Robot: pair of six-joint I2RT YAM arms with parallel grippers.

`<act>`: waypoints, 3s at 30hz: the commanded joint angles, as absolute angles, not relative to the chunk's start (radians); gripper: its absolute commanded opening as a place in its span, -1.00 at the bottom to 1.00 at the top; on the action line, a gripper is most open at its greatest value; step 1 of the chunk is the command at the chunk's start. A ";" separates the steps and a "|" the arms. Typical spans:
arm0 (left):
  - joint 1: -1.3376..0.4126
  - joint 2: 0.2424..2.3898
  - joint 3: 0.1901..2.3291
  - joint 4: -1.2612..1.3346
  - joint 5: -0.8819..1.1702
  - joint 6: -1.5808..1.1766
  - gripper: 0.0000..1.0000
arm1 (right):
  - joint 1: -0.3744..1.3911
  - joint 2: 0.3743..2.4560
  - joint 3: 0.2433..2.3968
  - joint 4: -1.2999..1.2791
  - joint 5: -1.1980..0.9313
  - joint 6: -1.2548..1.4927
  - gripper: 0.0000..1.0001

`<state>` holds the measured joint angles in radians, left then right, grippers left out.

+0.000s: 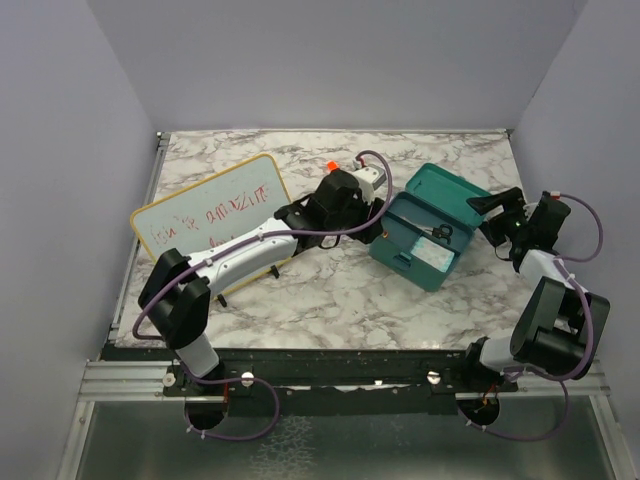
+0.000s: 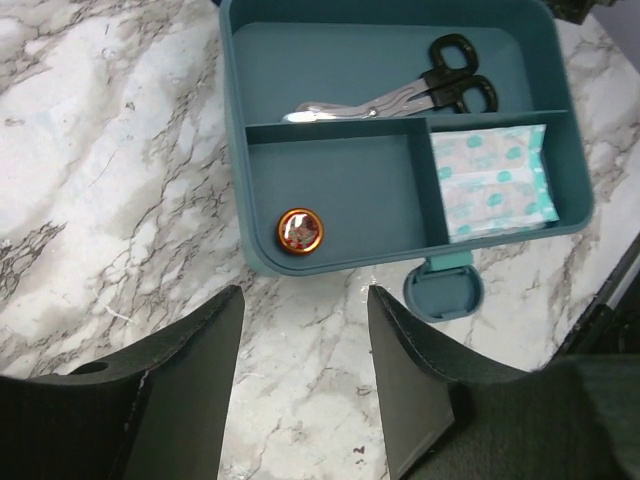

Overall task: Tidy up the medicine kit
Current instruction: Close the medicine box at the center of the board.

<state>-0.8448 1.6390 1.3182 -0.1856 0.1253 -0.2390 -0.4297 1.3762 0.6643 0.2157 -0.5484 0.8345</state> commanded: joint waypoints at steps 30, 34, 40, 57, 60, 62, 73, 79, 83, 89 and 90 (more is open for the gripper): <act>-0.817 1.816 1.335 -0.182 0.214 -0.246 -0.11 | -0.448 1.262 0.728 0.199 -0.837 0.576 0.57; -0.818 1.818 1.334 -0.178 0.230 -0.256 -0.11 | -0.448 1.233 0.726 0.187 -0.850 0.579 0.58; -0.818 1.804 1.313 -0.168 0.233 -0.257 -0.11 | -0.448 1.196 0.732 0.165 -0.847 0.595 0.57; -0.824 1.791 1.299 -0.143 0.293 -0.291 -0.11 | -0.448 1.066 0.709 0.125 -0.911 0.732 0.58; -0.825 1.776 1.289 -0.140 0.281 -0.291 -0.11 | -0.448 1.045 0.698 0.109 -0.916 0.730 0.58; -0.825 1.771 1.284 -0.135 0.281 -0.294 -0.11 | -0.448 1.034 0.698 0.083 -0.923 0.723 0.58; -0.832 1.776 1.273 -0.130 0.276 -0.297 -0.11 | -0.448 0.959 0.682 -0.027 -0.899 0.609 0.65; -0.836 1.769 1.270 -0.130 0.283 -0.304 -0.11 | -0.448 0.949 0.679 0.024 -0.907 0.608 0.68; -0.837 1.766 1.269 -0.129 0.282 -0.301 -0.10 | -0.449 0.938 0.678 0.037 -0.925 0.607 0.71; -0.838 1.770 1.269 -0.130 0.291 -0.298 -0.10 | -0.449 0.921 0.677 0.042 -0.952 0.635 0.80; -0.838 1.771 1.269 -0.130 0.290 -0.297 -0.10 | -0.448 0.921 0.674 0.053 -0.963 0.652 0.81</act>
